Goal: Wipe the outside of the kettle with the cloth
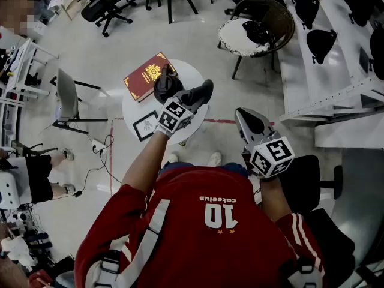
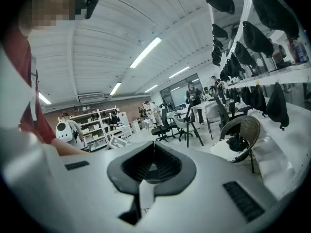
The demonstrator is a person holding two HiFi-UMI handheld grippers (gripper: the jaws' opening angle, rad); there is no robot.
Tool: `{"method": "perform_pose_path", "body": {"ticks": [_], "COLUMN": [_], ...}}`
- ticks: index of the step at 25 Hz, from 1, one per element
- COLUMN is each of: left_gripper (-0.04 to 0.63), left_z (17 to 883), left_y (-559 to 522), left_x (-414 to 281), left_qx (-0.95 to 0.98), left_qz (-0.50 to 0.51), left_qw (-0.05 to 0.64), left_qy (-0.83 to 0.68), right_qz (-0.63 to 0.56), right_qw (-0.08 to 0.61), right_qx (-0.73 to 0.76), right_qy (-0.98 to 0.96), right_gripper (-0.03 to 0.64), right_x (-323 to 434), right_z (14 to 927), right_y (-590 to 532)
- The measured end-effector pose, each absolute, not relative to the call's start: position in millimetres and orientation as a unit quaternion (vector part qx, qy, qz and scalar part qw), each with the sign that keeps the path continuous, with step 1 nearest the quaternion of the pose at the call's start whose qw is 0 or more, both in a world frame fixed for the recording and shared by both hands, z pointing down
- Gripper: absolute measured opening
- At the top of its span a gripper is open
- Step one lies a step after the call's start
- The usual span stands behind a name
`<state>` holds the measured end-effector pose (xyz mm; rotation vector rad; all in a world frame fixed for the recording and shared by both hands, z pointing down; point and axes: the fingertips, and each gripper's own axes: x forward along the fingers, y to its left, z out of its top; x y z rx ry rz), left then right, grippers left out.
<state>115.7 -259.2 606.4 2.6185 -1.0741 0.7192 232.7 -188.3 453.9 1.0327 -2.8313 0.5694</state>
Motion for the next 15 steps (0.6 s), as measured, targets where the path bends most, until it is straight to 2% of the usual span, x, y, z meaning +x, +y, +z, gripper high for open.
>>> {"method": "perform_pose_path", "body": {"ticks": [7,15], "left_gripper": [0.044,0.044], "left_z": [550,502], "left_y": [-241,-222], "left_x": [98,30], "left_qx": [0.913,0.917], "left_qz": [0.221,0.188], "left_qw": [0.046,0.000], "left_qy": [-0.339,-0.352], "right_qz": [0.185,0.174], "right_qw": [0.043,0.056], "right_qx": [0.344,0.341], "right_qy": [-0.920,-0.922], "right_gripper": [0.017,0.017], "right_x": [196,133], "right_z": [446,436], "right_y": [-185,-182]}}
